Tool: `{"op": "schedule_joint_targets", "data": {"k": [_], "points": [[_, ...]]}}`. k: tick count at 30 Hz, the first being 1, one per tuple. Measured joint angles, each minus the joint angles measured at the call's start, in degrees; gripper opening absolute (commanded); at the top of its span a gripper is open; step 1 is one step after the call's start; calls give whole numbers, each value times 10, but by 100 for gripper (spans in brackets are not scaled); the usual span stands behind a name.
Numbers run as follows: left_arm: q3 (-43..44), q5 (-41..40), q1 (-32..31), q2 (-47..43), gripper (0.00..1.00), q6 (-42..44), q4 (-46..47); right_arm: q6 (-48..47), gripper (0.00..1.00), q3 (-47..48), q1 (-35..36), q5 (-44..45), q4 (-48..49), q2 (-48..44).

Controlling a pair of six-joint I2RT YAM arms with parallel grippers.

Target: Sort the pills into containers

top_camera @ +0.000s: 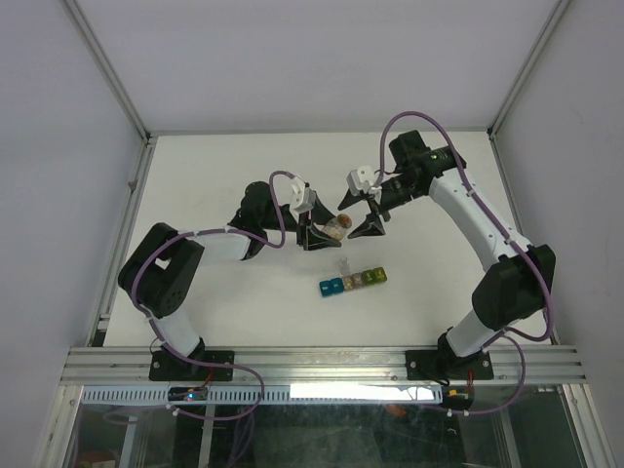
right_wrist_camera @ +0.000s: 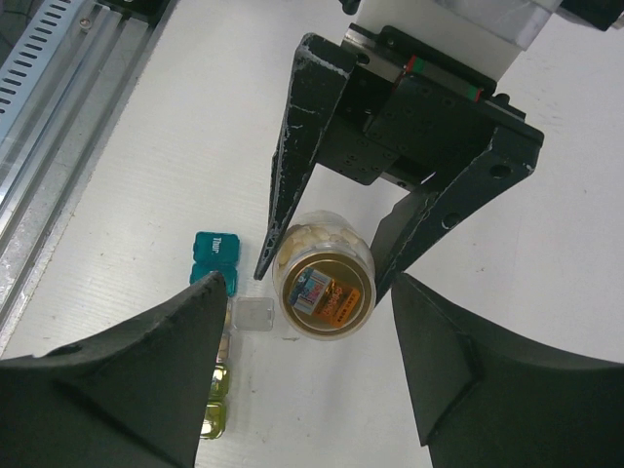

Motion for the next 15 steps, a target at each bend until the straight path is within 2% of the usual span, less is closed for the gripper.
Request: {"op": "schedule_joint_targets", "data": {"k": [7, 15], "points": [[2, 9, 0, 0, 0, -3, 0, 31, 61, 0, 4, 14, 25, 0], [2, 10, 0, 1, 0, -4, 1, 52, 57, -6, 9, 24, 40, 0]]}}
